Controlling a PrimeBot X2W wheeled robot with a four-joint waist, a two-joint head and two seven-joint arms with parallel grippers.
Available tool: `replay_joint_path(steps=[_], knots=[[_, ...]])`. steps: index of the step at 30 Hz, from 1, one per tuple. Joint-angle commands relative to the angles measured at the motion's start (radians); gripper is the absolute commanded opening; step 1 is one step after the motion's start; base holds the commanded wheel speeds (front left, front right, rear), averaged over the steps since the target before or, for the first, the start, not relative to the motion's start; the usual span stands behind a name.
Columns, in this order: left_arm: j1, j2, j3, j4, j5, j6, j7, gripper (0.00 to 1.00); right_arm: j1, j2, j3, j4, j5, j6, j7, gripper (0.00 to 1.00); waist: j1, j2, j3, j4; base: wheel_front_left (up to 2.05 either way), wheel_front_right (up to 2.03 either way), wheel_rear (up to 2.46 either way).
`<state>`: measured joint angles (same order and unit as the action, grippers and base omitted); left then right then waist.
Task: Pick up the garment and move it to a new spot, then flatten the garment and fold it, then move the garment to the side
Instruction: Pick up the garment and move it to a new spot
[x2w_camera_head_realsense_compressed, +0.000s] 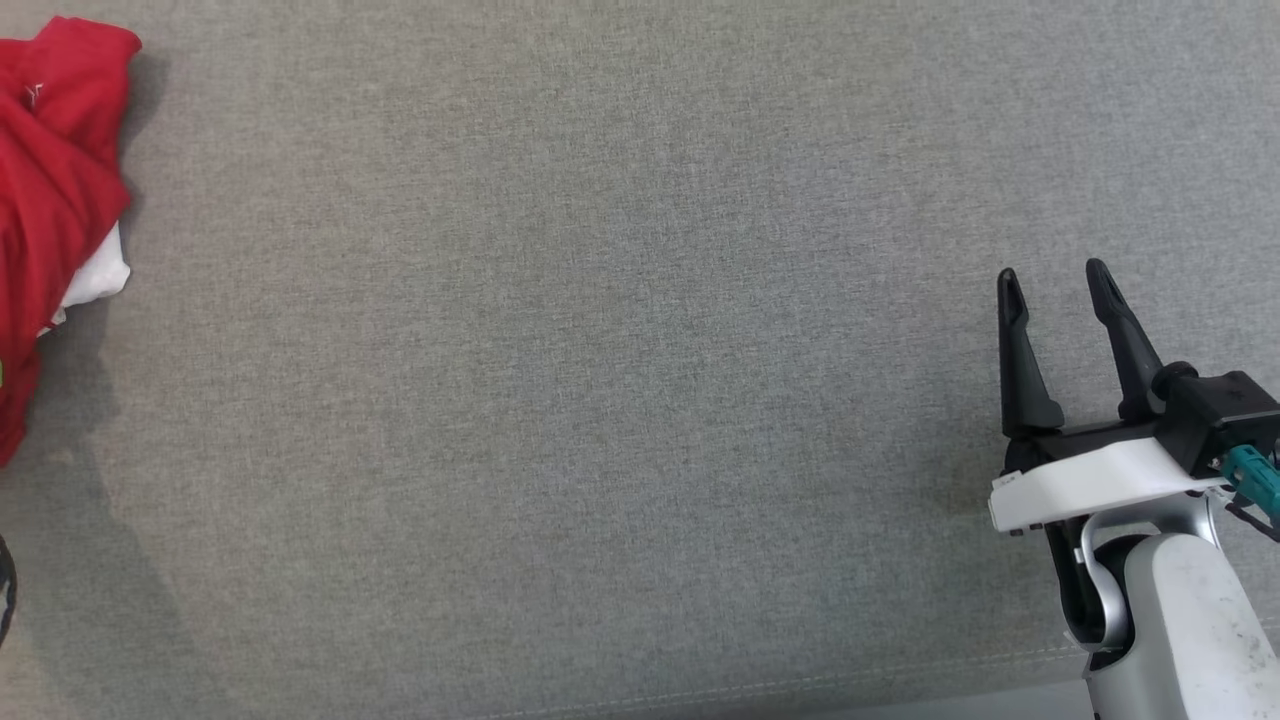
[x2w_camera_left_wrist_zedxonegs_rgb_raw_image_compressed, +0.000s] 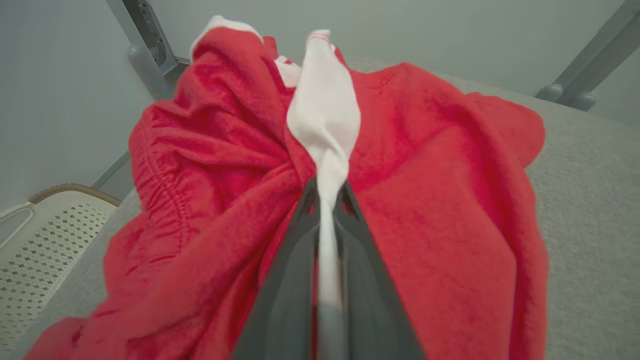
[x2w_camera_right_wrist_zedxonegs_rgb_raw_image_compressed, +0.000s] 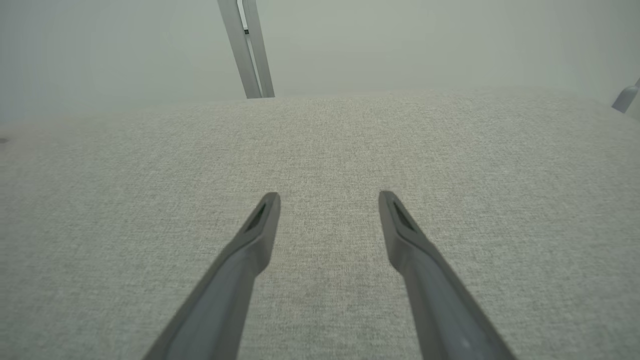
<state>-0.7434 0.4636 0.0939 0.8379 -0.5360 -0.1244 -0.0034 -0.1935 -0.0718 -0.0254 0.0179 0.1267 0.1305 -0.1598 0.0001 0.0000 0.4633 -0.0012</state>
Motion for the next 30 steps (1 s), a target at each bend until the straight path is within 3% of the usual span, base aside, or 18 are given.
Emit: replay_joint_path(steps=[1, 9, 16, 25, 30], knots=[[-0.023, 0.014, -0.005, -0.001, 0.003, -0.006, -0.018, 0.0, 0.009, 0.0, 0.002, 0.005, -0.004, 0.0, 0.0, 1.0, -0.0001, 0.0, -0.017, 0.003, 0.0, 0.0, 0.0], [-0.044, 0.045, -0.039, -0.04, 0.016, -0.006, -0.113, 0.0, 0.02, 0.007, 0.021, 0.041, 0.014, 0.0, -0.017, 1.0, -0.0001, 0.0, -0.094, 0.003, 0.0, 0.0, 0.0], [-0.083, 0.068, -0.083, -0.214, 0.041, -0.005, -0.137, 0.0, 0.03, 0.013, 0.029, 0.076, 0.033, 0.0, -0.036, 1.0, -0.0001, 0.0, -0.149, -0.011, 0.0, 0.0, 0.0], [-0.148, 0.035, -0.165, -0.578, 0.075, 0.024, -0.016, 0.0, 0.028, 0.02, 0.043, 0.124, 0.062, 0.0, -0.066, 1.0, -0.0001, 0.0, -0.186, -0.083, 0.0, 0.0, 0.0], [-0.212, -0.023, -0.243, -0.712, 0.073, 0.025, 0.06, 0.0, 0.014, 0.021, 0.054, 0.154, 0.086, 0.0, -0.083, 1.0, -0.0001, 0.0, -0.19, -0.151, 0.0, 0.0, 0.0]])
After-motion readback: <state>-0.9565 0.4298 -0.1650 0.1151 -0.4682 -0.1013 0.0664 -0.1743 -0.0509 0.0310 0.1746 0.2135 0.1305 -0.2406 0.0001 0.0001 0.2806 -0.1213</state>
